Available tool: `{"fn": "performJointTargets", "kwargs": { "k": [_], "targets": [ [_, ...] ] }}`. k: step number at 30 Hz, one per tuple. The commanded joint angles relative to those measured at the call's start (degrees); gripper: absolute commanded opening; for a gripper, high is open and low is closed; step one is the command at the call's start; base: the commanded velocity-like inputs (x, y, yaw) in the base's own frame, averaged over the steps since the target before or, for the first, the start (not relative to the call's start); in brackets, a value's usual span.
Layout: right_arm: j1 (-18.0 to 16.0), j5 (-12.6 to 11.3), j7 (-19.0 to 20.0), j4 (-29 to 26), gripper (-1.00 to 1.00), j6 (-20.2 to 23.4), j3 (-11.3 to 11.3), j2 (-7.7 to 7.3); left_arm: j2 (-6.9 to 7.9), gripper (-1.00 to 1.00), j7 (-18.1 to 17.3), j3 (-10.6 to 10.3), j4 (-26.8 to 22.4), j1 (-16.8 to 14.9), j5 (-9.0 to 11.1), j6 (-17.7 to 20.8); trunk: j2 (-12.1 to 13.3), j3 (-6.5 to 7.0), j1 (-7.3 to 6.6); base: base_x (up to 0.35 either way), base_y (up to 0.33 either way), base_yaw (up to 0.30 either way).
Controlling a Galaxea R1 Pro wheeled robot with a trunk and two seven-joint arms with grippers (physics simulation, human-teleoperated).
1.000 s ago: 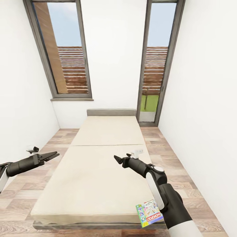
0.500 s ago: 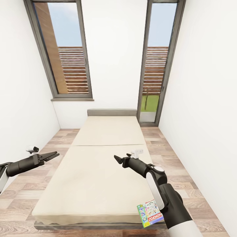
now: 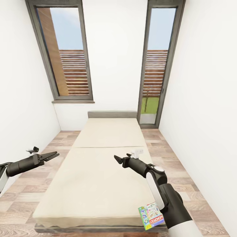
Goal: Put all the toys in the child's room - the three board games (two on the bed and one on the table), the two jigsaw puzzles on the table, and the tennis ball on the table - inside the toy box on the table in the child's room.
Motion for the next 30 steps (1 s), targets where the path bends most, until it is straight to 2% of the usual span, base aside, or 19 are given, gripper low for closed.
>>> {"fn": "performJointTargets", "kwargs": {
  "k": [1, 25, 27, 30],
  "targets": [
    [-0.1, -0.3, 0.0, -0.1, 1.00, 0.4, -0.1, 0.03, 0.02, 1.00, -0.2, 0.0, 0.0, 0.0, 0.0, 0.6, -0.1, -0.08, 0.04, 0.000, 0.151, 0.000],
    [-0.1, -0.8, 0.1, 1.3, 1.00, 0.5, -0.7, 0.06, -0.02, 1.00, -0.2, 0.0, 0.0, 0.0, 0.1, 0.6, -0.1, 0.01, 0.04, 0.000, 0.025, 0.000],
    [-0.1, -1.5, 0.1, 1.8, 1.00, 0.5, -1.3, 0.03, -0.04, 1.00, -0.2, 0.0, 0.0, 0.0, 0.1, 0.6, -0.1, 0.01, 0.04, -0.004, 0.018, 0.000],
    [-0.1, -4.2, 0.4, 2.3, 1.00, 0.6, -4.0, -0.34, -0.02, 1.00, -0.2, 0.0, 0.0, 0.0, 0.0, 0.6, -0.1, 0.01, 0.04, -0.055, 0.143, 0.000]
  ]
}}
